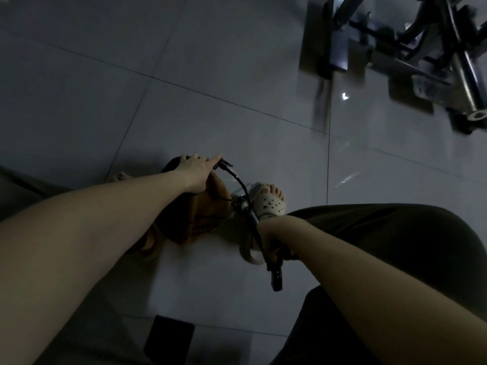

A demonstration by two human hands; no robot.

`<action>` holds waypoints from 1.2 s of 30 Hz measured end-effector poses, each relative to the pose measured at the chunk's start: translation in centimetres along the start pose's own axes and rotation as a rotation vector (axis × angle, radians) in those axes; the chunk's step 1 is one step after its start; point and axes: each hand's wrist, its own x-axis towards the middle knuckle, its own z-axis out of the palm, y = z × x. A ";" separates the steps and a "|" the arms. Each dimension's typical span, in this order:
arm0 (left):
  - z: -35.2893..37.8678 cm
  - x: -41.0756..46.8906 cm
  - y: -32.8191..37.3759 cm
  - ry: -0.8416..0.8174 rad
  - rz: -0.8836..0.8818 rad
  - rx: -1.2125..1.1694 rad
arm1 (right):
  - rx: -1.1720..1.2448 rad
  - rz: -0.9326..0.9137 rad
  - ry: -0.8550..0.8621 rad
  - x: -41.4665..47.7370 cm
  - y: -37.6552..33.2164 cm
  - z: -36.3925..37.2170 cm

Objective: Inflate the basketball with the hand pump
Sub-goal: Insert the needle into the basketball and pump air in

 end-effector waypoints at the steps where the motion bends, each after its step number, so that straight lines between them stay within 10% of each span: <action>1: 0.0 -0.1 -0.1 -0.006 -0.006 -0.001 | 0.021 0.016 0.050 0.4 0.3 -0.7; 12: 0.6 -2.2 -0.9 0.013 0.082 0.044 | 0.627 0.028 0.873 0.0 2.2 -4.9; 36: 0.7 -0.9 -1.0 0.021 0.093 0.053 | 0.624 0.139 0.639 1.9 4.0 -2.4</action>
